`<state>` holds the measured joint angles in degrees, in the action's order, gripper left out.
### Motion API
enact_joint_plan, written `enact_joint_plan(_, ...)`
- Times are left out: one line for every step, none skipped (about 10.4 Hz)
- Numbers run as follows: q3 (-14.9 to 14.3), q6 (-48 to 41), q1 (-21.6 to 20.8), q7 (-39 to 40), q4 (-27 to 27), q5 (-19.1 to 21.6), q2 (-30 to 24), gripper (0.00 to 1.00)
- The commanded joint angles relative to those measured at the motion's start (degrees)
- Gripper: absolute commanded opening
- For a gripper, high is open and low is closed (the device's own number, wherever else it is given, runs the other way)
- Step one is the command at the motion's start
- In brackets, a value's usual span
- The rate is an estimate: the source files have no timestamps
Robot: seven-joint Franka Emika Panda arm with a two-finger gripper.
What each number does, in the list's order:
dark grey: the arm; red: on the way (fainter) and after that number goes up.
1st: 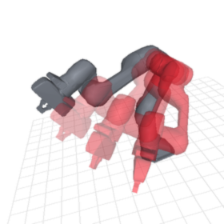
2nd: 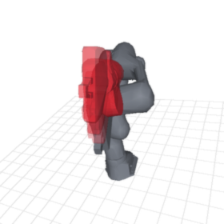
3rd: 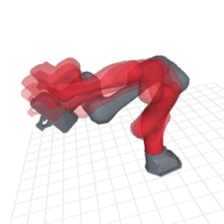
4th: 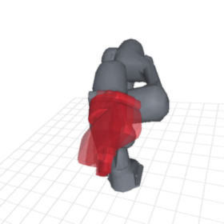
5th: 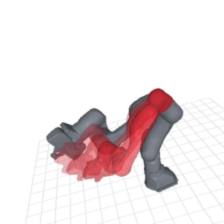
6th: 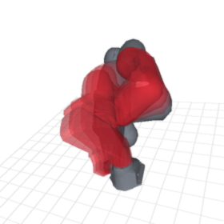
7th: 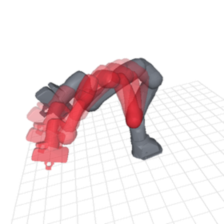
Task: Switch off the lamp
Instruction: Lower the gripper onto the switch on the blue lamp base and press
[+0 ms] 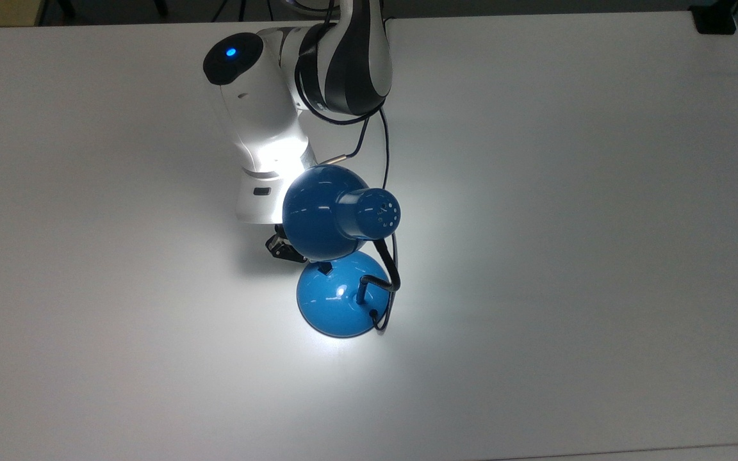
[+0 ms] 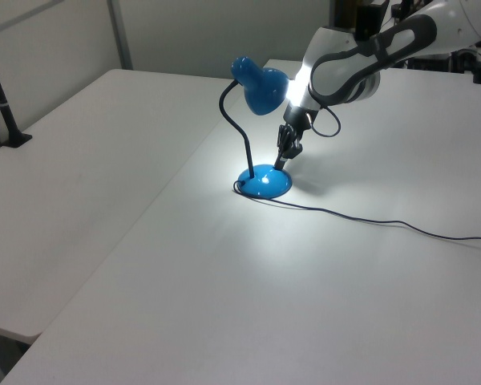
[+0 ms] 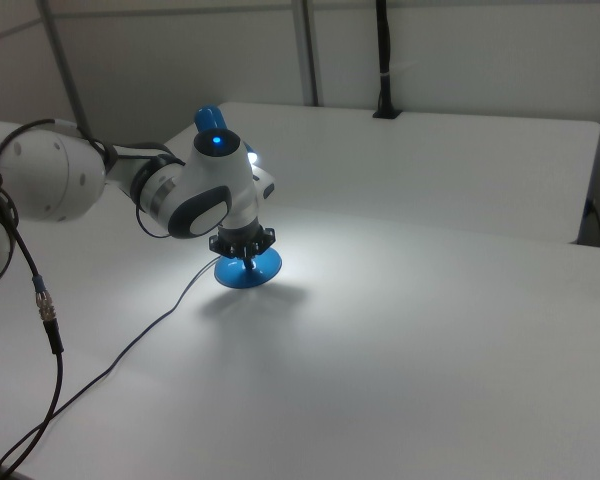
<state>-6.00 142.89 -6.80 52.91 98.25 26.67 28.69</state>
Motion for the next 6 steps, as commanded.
enact_joint_plan(-0.3, 0.7, -0.6, 3.2, 0.1, 0.7, 1.1, 0.0)
enact_joint_plan(-0.3, 0.7, -0.6, 3.3, 1.1, 0.6, 1.1, 0.0)
enact_joint_plan(-0.3, 0.7, -0.6, 3.9, 1.8, 0.6, 1.0, 0.0)
enact_joint_plan(-0.3, 0.7, -0.5, 4.5, 2.5, 0.6, 1.0, 0.0)
enact_joint_plan(-0.4, 0.7, -0.4, 4.7, 2.6, 0.6, 1.0, 0.0)
enact_joint_plan(-0.5, 0.7, -0.4, 4.8, 2.8, 0.5, 1.0, 0.0)
